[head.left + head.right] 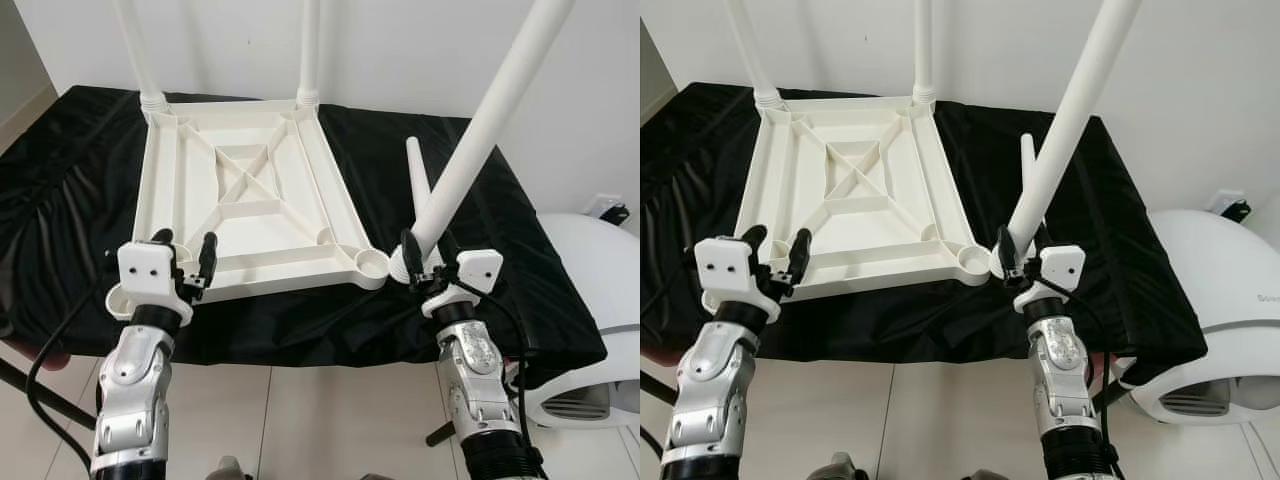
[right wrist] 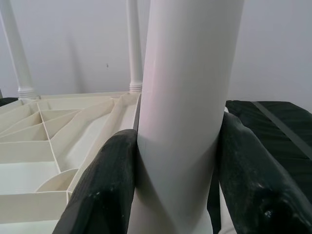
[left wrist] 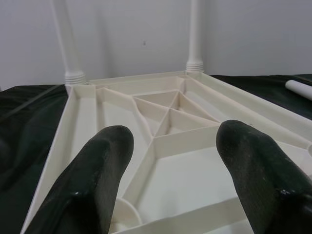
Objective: Building children table
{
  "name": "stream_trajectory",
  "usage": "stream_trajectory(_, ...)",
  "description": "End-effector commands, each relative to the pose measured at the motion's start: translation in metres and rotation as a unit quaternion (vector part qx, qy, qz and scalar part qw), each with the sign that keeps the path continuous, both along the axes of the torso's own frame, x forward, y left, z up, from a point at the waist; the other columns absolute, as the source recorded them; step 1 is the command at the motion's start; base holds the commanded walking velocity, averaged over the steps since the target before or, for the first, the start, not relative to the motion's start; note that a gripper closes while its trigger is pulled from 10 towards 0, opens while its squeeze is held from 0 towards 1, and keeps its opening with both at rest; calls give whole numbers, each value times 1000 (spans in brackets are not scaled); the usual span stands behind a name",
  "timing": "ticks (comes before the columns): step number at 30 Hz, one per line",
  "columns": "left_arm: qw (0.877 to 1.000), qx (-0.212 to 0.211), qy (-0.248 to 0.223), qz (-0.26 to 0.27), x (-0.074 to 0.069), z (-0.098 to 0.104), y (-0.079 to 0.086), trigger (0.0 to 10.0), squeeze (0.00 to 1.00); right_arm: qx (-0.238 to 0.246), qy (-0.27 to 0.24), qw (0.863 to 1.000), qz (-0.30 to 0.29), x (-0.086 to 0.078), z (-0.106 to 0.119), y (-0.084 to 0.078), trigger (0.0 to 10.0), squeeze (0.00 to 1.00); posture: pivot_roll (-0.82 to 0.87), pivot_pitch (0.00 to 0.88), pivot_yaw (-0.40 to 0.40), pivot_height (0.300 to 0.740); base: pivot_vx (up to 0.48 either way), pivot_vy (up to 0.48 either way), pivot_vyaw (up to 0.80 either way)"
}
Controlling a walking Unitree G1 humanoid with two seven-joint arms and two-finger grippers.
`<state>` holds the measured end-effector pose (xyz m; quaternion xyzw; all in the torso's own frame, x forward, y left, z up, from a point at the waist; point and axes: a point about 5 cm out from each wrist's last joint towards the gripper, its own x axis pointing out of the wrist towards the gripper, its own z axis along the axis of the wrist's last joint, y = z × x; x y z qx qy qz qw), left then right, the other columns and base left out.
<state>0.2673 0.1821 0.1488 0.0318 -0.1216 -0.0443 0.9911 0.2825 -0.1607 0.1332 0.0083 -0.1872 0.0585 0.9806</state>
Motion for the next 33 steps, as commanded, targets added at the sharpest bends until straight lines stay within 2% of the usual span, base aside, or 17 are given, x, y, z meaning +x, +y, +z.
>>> stream_trajectory(1,1000,-8,3,12,2,-2,-1,10000,0,-2,-11,1000,-7,-3,2,-1,10000,0,-17,0,14,740,0,0,0)
stream_trajectory(15,1000,-7,3,-1,7,-2,-7,10000,0,-8,-14,1000,-8,-1,4,-3,10000,0,-11,0,3,740,0,0,0)
stream_trajectory(33,1000,-4,-6,5,8,0,-7,10000,0,-10,-17,1000,3,5,6,2,10000,0,16,0,-10,740,0,0,0)
